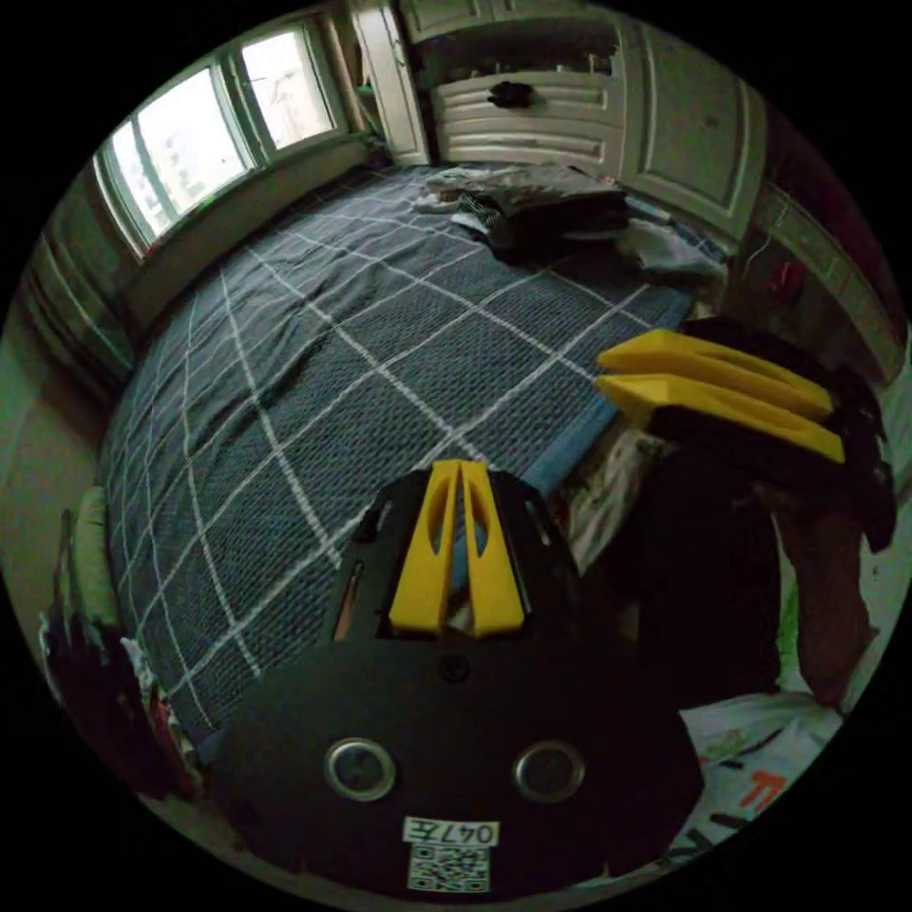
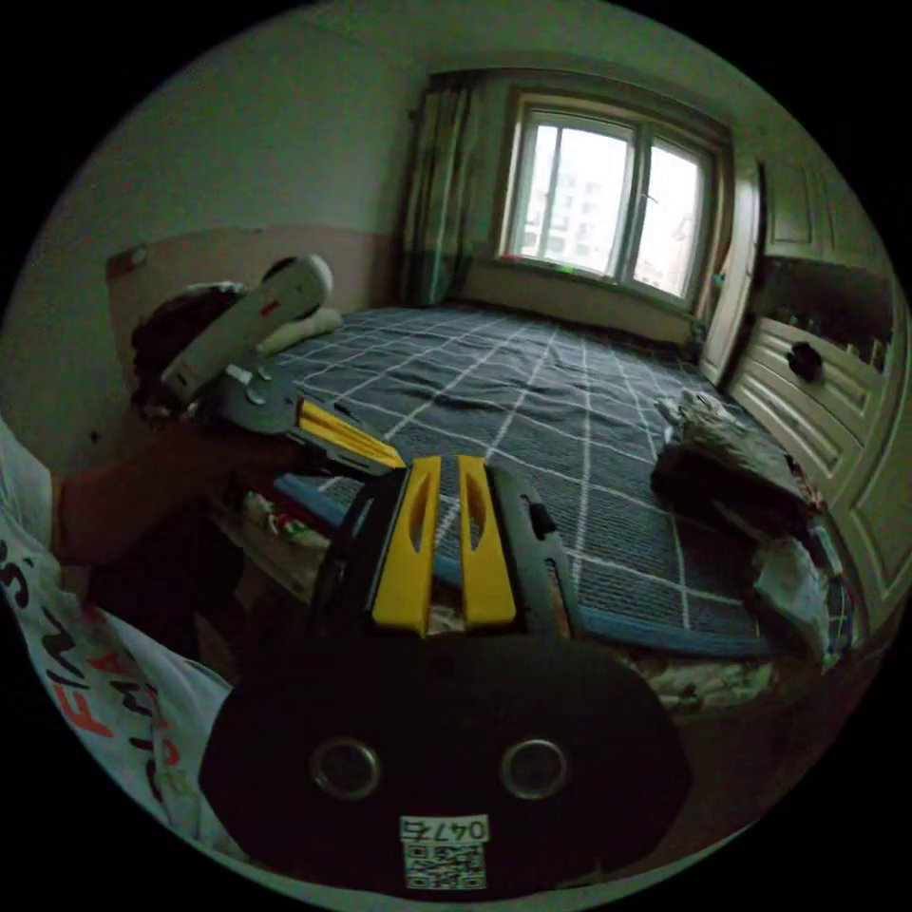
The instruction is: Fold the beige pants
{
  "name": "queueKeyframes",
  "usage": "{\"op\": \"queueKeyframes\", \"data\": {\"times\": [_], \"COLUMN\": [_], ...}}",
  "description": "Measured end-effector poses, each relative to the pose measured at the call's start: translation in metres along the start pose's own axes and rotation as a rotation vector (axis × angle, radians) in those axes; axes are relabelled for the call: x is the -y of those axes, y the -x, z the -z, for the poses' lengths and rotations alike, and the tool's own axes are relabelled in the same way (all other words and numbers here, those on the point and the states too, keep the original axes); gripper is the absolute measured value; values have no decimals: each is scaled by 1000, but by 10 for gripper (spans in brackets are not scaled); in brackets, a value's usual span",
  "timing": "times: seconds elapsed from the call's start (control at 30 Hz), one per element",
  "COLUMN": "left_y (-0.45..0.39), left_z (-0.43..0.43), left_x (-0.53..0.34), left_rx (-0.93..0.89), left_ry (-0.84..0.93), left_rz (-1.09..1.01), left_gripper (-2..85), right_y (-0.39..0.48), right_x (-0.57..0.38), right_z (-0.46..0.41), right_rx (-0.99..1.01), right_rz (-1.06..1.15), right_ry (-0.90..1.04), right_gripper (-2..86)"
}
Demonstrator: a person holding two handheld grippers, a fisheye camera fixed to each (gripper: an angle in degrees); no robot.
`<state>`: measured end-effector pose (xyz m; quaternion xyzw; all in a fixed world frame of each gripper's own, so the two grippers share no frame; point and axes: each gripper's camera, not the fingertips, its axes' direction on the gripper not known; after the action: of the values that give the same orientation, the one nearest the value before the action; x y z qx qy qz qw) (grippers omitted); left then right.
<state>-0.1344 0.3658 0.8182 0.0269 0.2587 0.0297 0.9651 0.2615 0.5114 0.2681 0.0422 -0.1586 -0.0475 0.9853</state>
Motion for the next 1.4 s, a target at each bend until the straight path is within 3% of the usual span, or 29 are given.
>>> {"op": "queueKeyframes", "data": {"times": [0.17, 0.23, 0.37, 0.6, 0.7, 0.8, 0.9, 1.0, 1.13, 1.2, 1.27, 1.33, 1.4], "left_y": [-25, -27, -19, -7, -9, -10, -9, -4, 11, 16, 4, -13, -34], "left_z": [-68, -85, -112, -153, -160, -171, -177, -172, -143, -152, -177, -184, -178], "left_x": [47, 53, 63, 86, 97, 107, 115, 139, 254, 311, 361, 372, 368], "left_rx": [-112, -144, -168, -259, -252, -265, -274, -301, -426, -553, -763, -753, -612], "left_ry": [96, 123, 98, 79, 90, 98, 94, 40, -154, -85, 97, 123, 82], "left_rz": [-5, -32, -69, -36, -69, -52, -45, -22, -21, 37, 41, 7, -98], "left_gripper": [29, 40, 43, 39, 40, 41, 42, 47, 66, 91, 114, 110, 124], "right_y": [-86, -140, -237, -396, -437, -468, -480, -479, -456, -447, -439, -436, -436], "right_x": [-4, -1, 20, 78, 90, 94, 94, 88, 72, 63, 54, 43, 34], "right_z": [32, 42, 38, -46, -61, -63, -31, 17, 75, 90, 102, 113, 123], "right_rx": [-95, -224, -350, -531, -615, -604, -612, -498, -378, -375, -365, -239, -137], "right_rz": [-46, -28, -13, 14, 10, -12, -71, -110, -96, -71, -26, 4, -6], "right_ry": [-71, -127, -164, 157, 204, 258, 170, 70, 2, 9, 21, 73, 68], "right_gripper": [15, 20, 38, 75, 59, 21, -1, -5, -5, -5, -5, -4, -4]}}
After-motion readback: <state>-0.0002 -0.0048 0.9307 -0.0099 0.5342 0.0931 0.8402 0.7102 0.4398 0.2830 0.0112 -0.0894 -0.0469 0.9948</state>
